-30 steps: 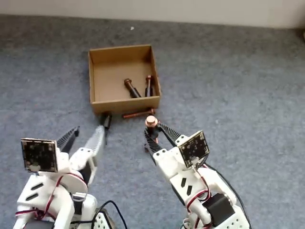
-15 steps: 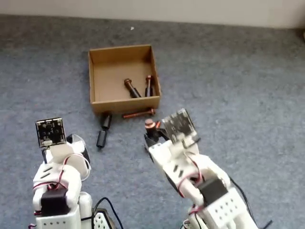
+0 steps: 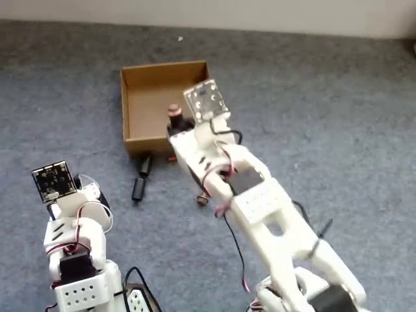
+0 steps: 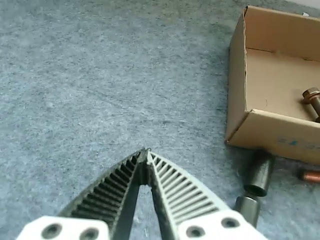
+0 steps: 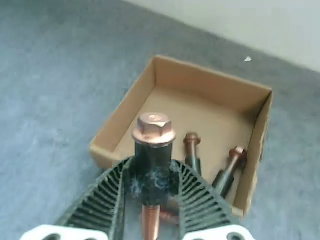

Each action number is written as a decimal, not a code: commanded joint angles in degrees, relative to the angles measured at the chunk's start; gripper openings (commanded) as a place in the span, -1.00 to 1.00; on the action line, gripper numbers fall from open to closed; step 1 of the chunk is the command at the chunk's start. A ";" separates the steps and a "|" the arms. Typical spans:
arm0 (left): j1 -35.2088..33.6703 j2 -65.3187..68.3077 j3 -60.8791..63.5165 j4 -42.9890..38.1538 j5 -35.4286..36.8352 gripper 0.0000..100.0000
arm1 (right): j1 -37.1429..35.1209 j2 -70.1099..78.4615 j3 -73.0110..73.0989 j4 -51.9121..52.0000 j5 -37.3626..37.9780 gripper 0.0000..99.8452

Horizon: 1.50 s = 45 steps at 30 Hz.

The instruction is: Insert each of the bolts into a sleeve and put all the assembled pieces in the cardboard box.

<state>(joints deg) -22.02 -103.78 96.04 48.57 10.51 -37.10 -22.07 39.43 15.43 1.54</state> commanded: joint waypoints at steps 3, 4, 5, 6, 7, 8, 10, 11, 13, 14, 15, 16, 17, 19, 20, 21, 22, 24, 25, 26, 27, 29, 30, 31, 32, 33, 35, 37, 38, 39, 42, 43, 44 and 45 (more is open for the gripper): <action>-0.75 -0.57 1.10 -1.67 -0.70 -0.99 | 4.35 13.85 -8.57 -15.96 -0.44 -0.99; -0.75 -0.57 1.10 -1.67 -0.70 -0.99 | 4.70 16.48 -9.36 -17.27 -0.53 -0.99; -0.75 -0.57 1.10 -1.67 -0.70 -0.99 | 5.05 19.03 -10.24 -18.51 -0.62 -0.99; -0.75 -0.57 1.10 -1.67 -0.70 -0.99 | 5.23 21.41 -11.21 -19.65 -0.62 -0.99; -0.75 -0.57 1.10 -1.67 -0.70 -0.99 | 5.67 23.69 -12.18 -20.44 -0.70 -0.99; -0.75 -0.57 1.10 -1.67 -0.70 -0.99 | 6.02 25.80 -13.05 -21.14 -0.70 -0.99; -0.75 -0.48 1.10 -1.67 -0.70 -0.99 | 6.46 29.58 -15.25 -21.32 -0.70 -0.99; -0.75 -0.48 1.10 -1.67 -0.70 -0.99 | 6.46 31.25 -16.22 -21.23 -0.70 -0.98; -0.75 -0.48 1.10 -1.67 -0.70 -0.99 | 6.46 33.71 -17.63 -19.82 -0.70 -0.98; -0.75 -0.48 1.10 -1.67 -0.70 -0.99 | 6.37 34.33 -18.24 -17.63 -0.70 -0.96; -0.75 -0.48 1.10 -1.67 -0.70 -0.99 | 6.29 34.51 -19.12 -14.90 -0.70 -0.93; -0.75 -0.48 1.10 -1.67 -0.70 -0.99 | 6.20 34.51 -20.26 -11.82 -0.88 -0.88; -0.75 -0.48 1.10 -1.67 -0.70 -0.99 | 6.20 34.42 -21.32 -8.48 -2.11 -0.82; -0.75 -0.48 1.10 -1.67 -0.70 -0.99 | 6.37 33.98 -25.01 -1.54 -7.12 -0.72; -0.75 -0.48 1.10 -1.67 -0.70 -0.99 | 6.46 33.63 -27.03 2.15 -9.05 -0.68; -0.92 -0.48 1.10 -1.76 -0.70 -0.99 | 6.46 33.10 -28.88 5.76 -10.55 -0.65; -0.92 -0.48 1.10 -1.76 -0.70 -0.99 | 6.37 32.57 -30.99 9.71 -11.60 -0.63; -0.92 -0.48 1.10 -1.76 -0.70 -0.99 | 5.67 31.52 -34.24 16.31 -13.10 -0.63; -1.01 -0.48 1.10 -1.85 -0.70 -0.99 | 4.53 31.08 -35.74 19.91 -13.89 -0.63; -1.01 -0.48 1.10 -1.85 -0.70 -0.99 | 3.65 30.64 -36.70 22.81 -14.68 -0.63; -1.10 -0.48 1.10 -1.85 -0.70 -0.99 | 2.59 30.37 -37.67 25.71 -15.65 -0.63; -1.36 -0.57 1.10 -1.93 -0.70 -0.99 | -0.13 30.37 -39.16 30.29 -18.37 -0.63; -2.15 -0.57 1.10 -1.93 -0.62 -0.99 | -1.54 30.37 -39.43 31.60 -19.96 -0.63; -3.03 -0.57 1.01 -1.93 -0.53 -0.99 | -3.21 30.46 -39.43 32.57 -21.63 -0.63; -3.74 -0.57 0.92 -2.02 -0.44 -0.99 | -4.70 30.46 -39.34 32.75 -23.03 -0.63; -4.18 -0.57 0.92 -2.02 -0.44 -0.99 | -6.37 30.46 -39.34 32.75 -24.26 -0.63; -4.62 -0.57 0.92 -2.02 -0.44 -0.99 | -9.27 30.46 -39.34 32.75 -25.49 -0.63; -4.62 -0.66 0.92 -2.02 -0.44 -0.99 | -12.09 30.55 -39.16 32.84 -26.81 -0.63; -4.62 -0.66 0.84 -2.02 -0.44 -0.99 | -13.14 30.73 -39.16 32.92 -27.96 -0.63; -4.62 -0.66 0.84 -2.02 -0.44 -0.99 | -14.02 31.08 -39.16 32.92 -29.27 -0.63; -4.70 -0.66 0.75 -2.02 -0.44 -0.99 | -15.96 33.71 -39.60 32.92 -31.91 -0.63; -4.70 -0.66 0.75 -2.02 -0.44 -0.99 | -16.57 35.12 -39.60 32.92 -32.18 -0.63; -5.05 -0.66 0.40 -2.02 -0.44 -0.99 | -17.19 36.70 -39.60 32.92 -32.35 -0.63; -5.93 -0.66 0.22 -2.02 -0.35 -0.99 | -17.89 38.37 -39.60 33.01 -32.35 -0.63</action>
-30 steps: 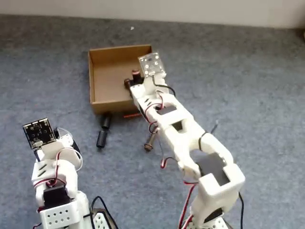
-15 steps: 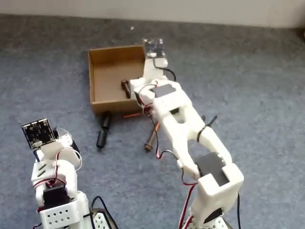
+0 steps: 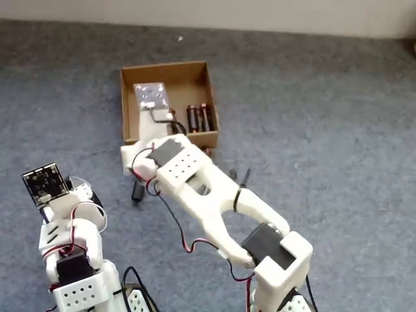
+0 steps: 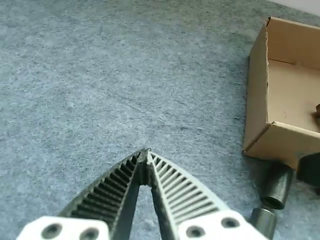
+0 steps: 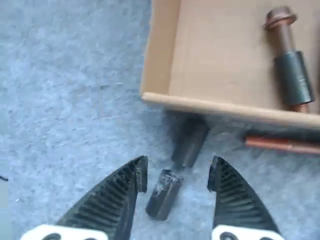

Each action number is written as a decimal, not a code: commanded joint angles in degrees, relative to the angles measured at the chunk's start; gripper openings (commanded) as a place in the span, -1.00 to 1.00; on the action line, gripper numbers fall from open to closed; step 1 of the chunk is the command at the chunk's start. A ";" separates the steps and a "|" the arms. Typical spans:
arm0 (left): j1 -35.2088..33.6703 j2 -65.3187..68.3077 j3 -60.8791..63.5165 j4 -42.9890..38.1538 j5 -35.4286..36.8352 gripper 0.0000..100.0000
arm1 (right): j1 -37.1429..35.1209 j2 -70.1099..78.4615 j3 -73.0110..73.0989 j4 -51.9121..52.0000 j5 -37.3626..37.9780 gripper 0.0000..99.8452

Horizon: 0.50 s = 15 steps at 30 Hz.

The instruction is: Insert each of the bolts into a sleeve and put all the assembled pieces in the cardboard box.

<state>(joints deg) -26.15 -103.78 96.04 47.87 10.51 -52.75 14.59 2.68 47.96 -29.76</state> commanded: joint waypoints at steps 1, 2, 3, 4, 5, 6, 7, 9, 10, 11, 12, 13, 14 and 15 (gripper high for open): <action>-2.59 -0.66 0.22 -1.32 -0.35 -0.99 | -2.95 3.21 -2.95 0.48 -1.05 -0.63; -3.03 -0.66 0.22 -1.32 -0.35 -0.99 | -3.56 4.44 -2.95 0.48 -1.05 -0.63; -3.12 -0.66 0.22 -1.32 -0.35 -0.99 | -4.18 5.58 -3.03 0.48 -1.05 -0.63; -3.21 -0.66 0.22 -1.32 -0.35 -0.99 | -4.70 6.37 -3.03 0.48 -1.05 -0.63; -3.21 -0.66 0.22 -1.32 -0.35 -0.99 | -5.23 7.08 -3.03 0.48 -1.14 -0.63; -3.21 -0.66 0.22 -1.32 -0.35 -0.99 | -5.67 7.52 -3.03 0.48 -1.14 -0.63; -3.21 -0.66 0.13 -1.32 -0.35 -0.99 | -5.85 7.69 -3.03 0.48 -1.14 -0.63; -3.21 -0.66 0.13 -1.32 -0.35 -0.99 | -5.67 7.87 -3.12 0.40 -1.14 -0.63; -3.21 -0.66 0.13 -1.32 -0.35 -0.99 | -5.67 7.96 -3.12 0.40 -1.14 -0.63; -3.21 -0.66 0.13 -1.32 -0.35 -0.99 | -5.58 8.04 -3.12 0.40 -1.41 -0.63; -3.21 -0.66 0.22 -1.32 -0.35 -0.99 | -5.58 8.13 -3.12 0.40 -2.46 -0.63; -3.21 -0.66 0.22 -1.32 -0.35 -0.99 | -5.58 8.13 -3.12 0.40 -3.43 -0.63; -3.21 -0.66 0.22 -1.32 -0.35 -0.99 | -5.58 8.40 -3.03 0.40 -3.78 -0.63; -3.21 -0.66 0.22 -1.32 -0.35 -0.99 | -5.58 8.84 -3.03 0.48 -3.78 -0.63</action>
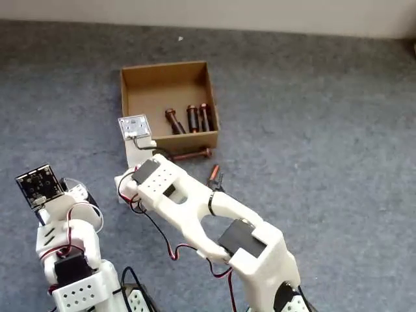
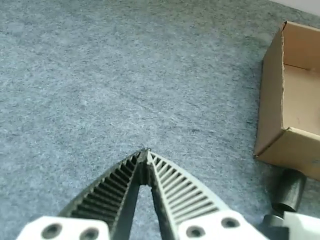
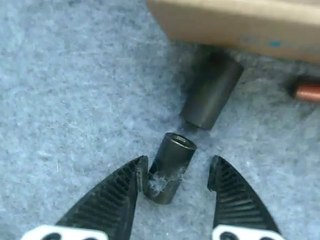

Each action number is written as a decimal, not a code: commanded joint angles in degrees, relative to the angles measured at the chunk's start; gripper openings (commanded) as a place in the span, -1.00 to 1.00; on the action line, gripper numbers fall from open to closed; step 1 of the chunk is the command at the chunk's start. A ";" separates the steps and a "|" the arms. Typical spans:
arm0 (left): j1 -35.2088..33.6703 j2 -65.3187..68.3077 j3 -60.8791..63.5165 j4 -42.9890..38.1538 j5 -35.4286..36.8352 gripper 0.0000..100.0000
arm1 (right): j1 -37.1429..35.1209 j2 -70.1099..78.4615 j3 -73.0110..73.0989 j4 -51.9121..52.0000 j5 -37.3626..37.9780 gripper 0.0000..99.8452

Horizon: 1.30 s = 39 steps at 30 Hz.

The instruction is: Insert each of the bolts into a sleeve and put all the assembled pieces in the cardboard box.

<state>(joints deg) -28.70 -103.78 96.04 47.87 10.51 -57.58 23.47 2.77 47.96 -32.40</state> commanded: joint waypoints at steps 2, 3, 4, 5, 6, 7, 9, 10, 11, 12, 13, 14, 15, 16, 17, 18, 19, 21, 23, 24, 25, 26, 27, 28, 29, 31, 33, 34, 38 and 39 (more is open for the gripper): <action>-0.66 -0.66 0.22 -1.32 -0.35 -0.99 | -0.66 1.10 -3.12 0.48 -1.14 -0.63; -0.66 -0.66 0.22 -1.32 -0.35 -0.99 | -0.66 1.80 -3.12 0.48 -0.70 -0.65; -0.66 -0.66 0.22 -1.32 -0.35 -0.99 | -0.66 2.68 -3.12 0.48 -0.18 -0.68; -0.66 -0.66 0.22 -1.32 -0.35 -0.99 | -0.84 3.47 -3.12 0.48 0.53 -0.71; -0.66 -0.66 0.22 -1.32 -0.35 -0.99 | -0.92 4.09 -3.12 0.48 1.23 -0.76; -0.66 -0.66 0.22 -1.32 -0.35 -0.99 | -1.01 4.44 -3.12 0.48 1.76 -0.81; -0.66 -0.66 0.22 -1.32 -0.35 -0.99 | -0.92 4.53 -3.12 0.48 2.90 -0.89; -0.66 -0.66 0.22 -1.32 -0.35 -0.99 | -0.84 4.53 -3.12 0.57 3.60 -0.92; -0.66 -0.66 0.22 -1.32 -0.35 -0.99 | -0.66 4.53 -3.12 0.84 4.40 -0.95; -0.66 -0.66 0.22 -1.32 -0.35 -0.99 | -0.66 4.53 -3.12 1.98 5.10 -0.97; -0.66 -0.66 0.22 -1.32 -0.35 -0.99 | -0.66 4.44 -3.21 3.21 5.71 -0.98; -0.66 -0.66 0.31 -1.32 -0.35 -0.99 | -0.66 4.35 -3.21 4.53 6.33 -0.99; -0.66 -0.66 0.31 -1.32 -0.35 -0.99 | -0.66 4.26 -3.30 6.02 6.86 -0.99; -0.66 -0.66 0.31 -1.32 -0.35 -0.99 | -0.66 4.18 -4.18 7.96 7.21 -0.99; -0.66 -0.66 0.31 -1.32 -0.35 -0.99 | -0.66 3.65 -5.32 9.89 7.82 -0.99; -0.57 -0.66 0.40 -1.32 -0.35 -0.99 | -0.57 2.95 -6.11 11.74 8.70 -0.99; -0.48 -0.66 0.40 -1.32 -0.35 -0.99 | -0.57 2.15 -6.73 13.58 9.76 -0.99; -0.40 -0.66 0.48 -1.32 -0.35 -0.99 | -0.48 -0.13 -7.43 17.10 12.31 -0.99; -0.40 -0.66 0.48 -1.32 -0.35 -0.99 | -0.48 -3.21 -7.34 19.56 14.24 -0.99; -0.40 -0.66 0.48 -1.32 -0.35 -0.99 | 0.04 -4.97 -7.34 20.79 14.95 -0.99; -0.40 -0.66 0.48 -1.32 -0.35 -0.99 | 0.84 -6.99 -7.34 21.76 15.30 -0.99; -0.40 -0.66 0.48 -1.32 -0.35 -0.99 | 1.71 -9.01 -7.34 22.55 15.47 -0.99; -0.31 -0.66 0.48 -1.32 -0.35 -0.99 | 2.95 -11.30 -7.16 23.08 15.47 -0.99; -0.31 -0.66 0.48 -1.32 -0.35 -0.99 | 4.44 -13.41 -6.73 23.96 15.47 -0.99; -0.31 -0.66 0.48 -1.32 -0.35 -0.99 | 5.85 -15.69 -5.58 24.66 15.47 -0.99; -0.22 -0.66 0.48 -1.32 -0.35 -0.99 | 8.48 -20.26 -2.77 25.36 15.47 -0.99; 0.40 -0.66 0.48 -1.32 -0.62 -0.99 | 10.77 -25.36 1.45 25.54 15.56 -0.99; 0.84 -0.66 0.66 -1.32 -0.62 -0.99 | 11.65 -28.00 3.82 25.54 15.65 -0.99; 1.98 -0.66 0.31 -1.32 -0.70 -0.99 | 15.34 -38.81 13.93 25.19 18.02 -0.99; 2.24 -0.66 0.13 -1.32 -0.70 -0.99 | 16.57 -41.27 16.13 25.19 18.11 -0.99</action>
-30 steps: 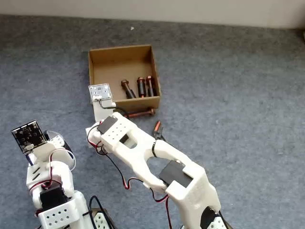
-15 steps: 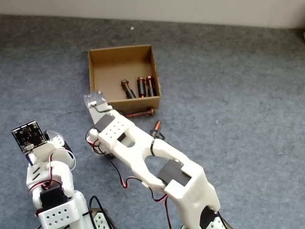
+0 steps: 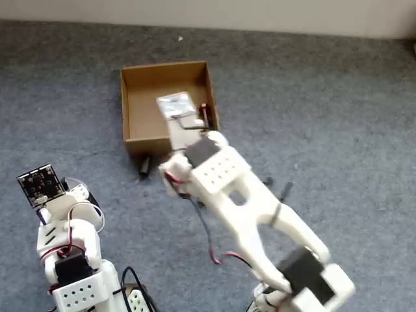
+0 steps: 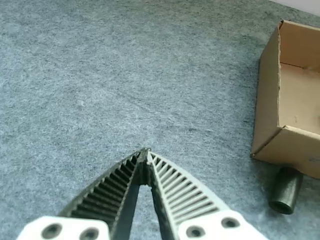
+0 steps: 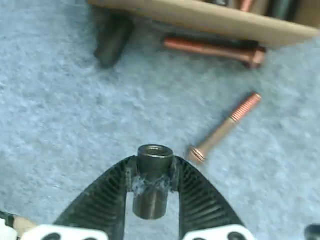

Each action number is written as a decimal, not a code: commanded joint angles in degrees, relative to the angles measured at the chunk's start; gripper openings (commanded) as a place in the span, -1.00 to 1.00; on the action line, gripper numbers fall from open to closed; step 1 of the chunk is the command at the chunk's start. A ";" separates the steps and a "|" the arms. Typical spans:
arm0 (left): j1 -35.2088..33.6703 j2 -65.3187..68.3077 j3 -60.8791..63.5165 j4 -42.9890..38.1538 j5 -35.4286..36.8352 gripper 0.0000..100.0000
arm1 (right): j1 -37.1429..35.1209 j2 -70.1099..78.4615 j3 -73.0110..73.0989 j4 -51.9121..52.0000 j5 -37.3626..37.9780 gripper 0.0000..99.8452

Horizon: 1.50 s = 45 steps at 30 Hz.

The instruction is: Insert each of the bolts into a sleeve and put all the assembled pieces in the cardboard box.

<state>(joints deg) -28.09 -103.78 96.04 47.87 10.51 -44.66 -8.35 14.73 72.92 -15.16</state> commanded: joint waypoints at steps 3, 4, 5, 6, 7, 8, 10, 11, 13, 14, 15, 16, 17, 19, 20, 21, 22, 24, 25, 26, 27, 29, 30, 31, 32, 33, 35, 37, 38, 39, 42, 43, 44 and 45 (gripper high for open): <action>3.74 -0.57 -1.27 -0.97 -0.79 -0.99 | 8.57 -15.43 10.15 0.22 1.05 -0.99; 4.88 -0.57 -1.36 -0.97 -0.97 -0.98 | 10.33 -16.92 12.00 0.22 1.05 -0.99; 6.37 -0.48 -1.36 -0.97 -2.55 -0.95 | 12.09 -18.15 13.76 0.22 1.05 -0.99; 8.13 -0.48 -1.36 -0.97 -4.92 -0.92 | 13.85 -19.12 15.25 0.22 1.05 -0.99; 9.89 -0.48 -1.45 -0.97 -7.38 -0.89 | 15.69 -19.91 16.66 0.22 1.05 -0.99; 11.82 -0.48 -1.80 -0.88 -9.58 -0.87 | 17.36 -20.79 17.89 0.13 1.14 -0.99; 15.34 -0.48 -2.42 -0.88 -13.63 -0.87 | 20.62 -22.20 20.09 -0.40 1.14 -0.99; 16.84 -0.48 -2.77 -0.88 -15.82 -0.87 | 22.29 -22.81 21.23 -1.27 1.14 -0.99; 19.91 -0.40 -4.00 -0.44 -18.73 -0.87 | 24.92 -24.04 24.22 -3.65 1.14 -0.99; 21.49 -0.31 -4.97 0.35 -19.69 -0.87 | 25.80 -24.57 25.98 -5.23 1.05 -0.99; 23.16 -0.22 -6.20 1.49 -20.57 -0.87 | 26.59 -25.19 27.74 -6.99 0.79 -0.99; 24.84 -0.22 -7.60 2.99 -21.10 -0.87 | 27.21 -25.63 29.49 -8.84 0.70 -0.99; 26.33 -0.22 -9.10 4.66 -21.54 -0.87 | 27.82 -26.15 31.16 -10.59 0.70 -0.99; 28.97 -0.13 -12.62 8.18 -22.24 -0.87 | 29.41 -26.95 33.98 -13.58 0.62 -0.99; 29.76 -0.13 -14.02 9.41 -22.24 -0.87 | 30.11 -27.21 34.86 -14.46 0.62 -0.99; 30.73 -0.04 -15.60 10.73 -22.24 -0.87 | 30.90 -27.30 35.65 -15.52 0.62 -0.99; 31.52 -0.04 -16.92 11.96 -22.24 -0.87 | 31.78 -27.38 36.35 -16.40 0.62 -0.99; 33.80 1.01 -19.56 14.24 -23.12 -0.87 | 33.19 -26.95 37.14 -17.89 0.53 -0.99; 35.21 2.42 -20.88 15.12 -24.44 -0.87 | 33.63 -26.86 37.23 -18.59 0.53 -0.99; 36.62 4.70 -22.20 15.82 -25.49 -0.87 | 33.98 -26.86 37.23 -19.12 0.35 -0.99; 37.85 7.60 -23.60 16.18 -26.11 -0.87 | 34.24 -26.86 37.32 -19.38 -0.62 -0.99; 39.96 14.81 -26.59 16.18 -26.37 -0.87 | 34.77 -26.77 37.32 -19.56 -2.37 -0.99; 40.66 19.03 -28.35 15.82 -26.64 -0.86 | 34.86 -26.77 37.32 -19.56 -2.73 -0.99; 41.19 23.34 -30.37 15.56 -27.25 -0.86 | 35.21 -26.77 37.32 -19.56 -2.73 -0.99; 41.71 27.82 -32.57 15.47 -28.31 -0.86 | 35.65 -26.77 37.32 -19.56 -2.90 -0.99; 42.15 32.31 -34.86 15.47 -29.63 -0.86 | 36.26 -26.77 37.32 -19.56 -2.99 -0.99; 43.12 41.36 -39.69 15.56 -32.44 -0.86 | 37.67 -26.77 37.23 -19.65 -2.99 -0.99; 43.82 50.07 -44.18 15.56 -35.16 -0.81 | 38.81 -26.77 37.23 -19.74 -2.99 -0.99; 44.18 54.20 -46.29 15.56 -36.22 -0.77 | 39.25 -26.77 37.23 -20.18 -2.99 -0.99; 44.53 58.33 -48.40 15.56 -37.27 -0.73 | 39.52 -26.77 37.32 -21.05 -3.08 -0.99; 45.58 69.58 -54.46 15.56 -40.53 -0.67 | 39.96 -26.77 38.73 -23.08 -3.08 -0.99; 46.02 73.01 -56.48 15.47 -41.93 -0.67 | 39.96 -26.77 39.43 -24.13 -3.08 -0.99; 46.46 76.44 -58.51 15.47 -43.34 -0.67 | 39.96 -26.77 40.13 -25.27 -3.08 -0.99; 46.81 79.52 -60.44 15.47 -44.40 -0.67 | 40.13 -26.77 40.57 -26.15 -3.08 -0.99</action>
<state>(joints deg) 16.75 -36.70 44.88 63.87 -29.14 -5.45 -33.58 55.25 50.15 -17.63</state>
